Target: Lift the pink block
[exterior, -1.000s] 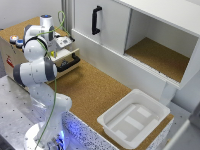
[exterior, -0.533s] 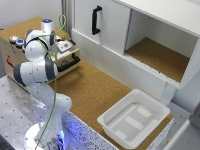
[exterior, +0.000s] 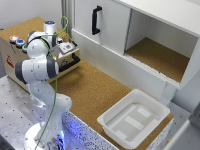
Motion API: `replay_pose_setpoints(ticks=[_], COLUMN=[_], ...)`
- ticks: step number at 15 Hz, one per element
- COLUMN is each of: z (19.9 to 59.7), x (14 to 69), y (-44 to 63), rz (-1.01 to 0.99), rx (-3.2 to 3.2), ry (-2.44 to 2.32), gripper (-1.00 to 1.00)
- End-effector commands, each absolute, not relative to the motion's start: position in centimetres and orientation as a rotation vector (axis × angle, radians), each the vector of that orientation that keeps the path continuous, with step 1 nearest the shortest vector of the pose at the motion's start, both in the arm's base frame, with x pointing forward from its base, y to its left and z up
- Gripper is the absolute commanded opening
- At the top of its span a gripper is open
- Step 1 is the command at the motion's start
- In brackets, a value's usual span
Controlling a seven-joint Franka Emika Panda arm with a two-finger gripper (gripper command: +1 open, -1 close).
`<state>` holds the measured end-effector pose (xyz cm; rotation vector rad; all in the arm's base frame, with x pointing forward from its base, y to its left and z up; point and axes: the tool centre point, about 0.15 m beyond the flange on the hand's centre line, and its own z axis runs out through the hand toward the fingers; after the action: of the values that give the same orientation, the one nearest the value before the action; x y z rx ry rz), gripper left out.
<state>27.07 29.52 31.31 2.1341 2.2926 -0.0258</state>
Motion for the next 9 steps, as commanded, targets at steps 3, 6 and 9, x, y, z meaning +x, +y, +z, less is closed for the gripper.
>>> replay_pose_setpoints(ticks=[3, 6, 9], z=[30.5, 31.1, 33.7], x=[28.7, 29.0, 29.5], y=[29.5, 29.3, 29.8], rz=[-0.035, -0.021, 0.023], rx=[2.116, 2.118, 2.072], ry=[2.278, 2.258, 2.243], gripper=[-1.00, -1.00, -1.00])
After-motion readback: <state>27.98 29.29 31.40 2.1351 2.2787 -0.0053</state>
